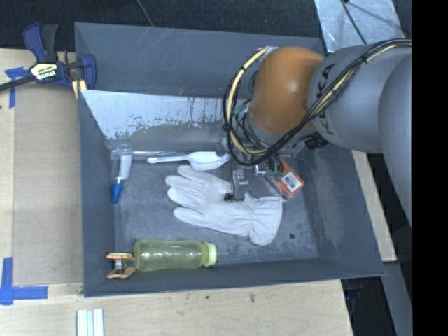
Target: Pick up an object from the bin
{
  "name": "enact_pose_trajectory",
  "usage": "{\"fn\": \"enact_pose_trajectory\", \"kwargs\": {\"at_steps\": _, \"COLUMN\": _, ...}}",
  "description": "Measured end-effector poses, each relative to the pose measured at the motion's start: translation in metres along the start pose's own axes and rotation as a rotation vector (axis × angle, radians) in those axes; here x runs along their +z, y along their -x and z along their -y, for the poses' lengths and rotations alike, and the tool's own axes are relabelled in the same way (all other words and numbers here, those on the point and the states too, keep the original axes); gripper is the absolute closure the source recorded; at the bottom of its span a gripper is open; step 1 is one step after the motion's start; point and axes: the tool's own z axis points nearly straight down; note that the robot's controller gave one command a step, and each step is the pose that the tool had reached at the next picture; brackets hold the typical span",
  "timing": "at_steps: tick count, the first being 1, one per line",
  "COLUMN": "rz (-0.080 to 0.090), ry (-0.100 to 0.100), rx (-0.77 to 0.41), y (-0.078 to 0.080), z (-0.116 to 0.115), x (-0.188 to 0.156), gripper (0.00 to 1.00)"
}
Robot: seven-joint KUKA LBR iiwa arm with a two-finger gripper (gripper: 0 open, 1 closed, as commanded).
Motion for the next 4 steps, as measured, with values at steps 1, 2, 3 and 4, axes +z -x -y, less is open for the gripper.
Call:
{"fn": "enact_pose_trajectory", "kwargs": {"at_steps": 1, "rz": 0.0, "ry": 0.002, "rx": -0.035, "y": -0.011, "z": -0.035, "x": -0.019, "gripper": 0.0}}
{"fn": "enact_pose_trajectory", "kwargs": {"at_steps": 2, "rz": 0.002, "ry": 0.001, "rx": -0.222, "y": 0.016, "z": -0.041, "x": 0.003, "gripper": 0.0}}
{"fn": "enact_pose_trajectory", "kwargs": {"at_steps": 3, "rz": 0.002, "ry": 0.001, "rx": 0.073, "y": -0.013, "z": -0.063, "x": 0.043, "gripper": 0.0}}
{"fn": "enact_pose_trajectory", "kwargs": {"at_steps": 4, "rz": 0.004, "ry": 0.002, "rx": -0.244, "y": 0.025, "z": -0.069, "x": 0.04, "gripper": 1.0}}
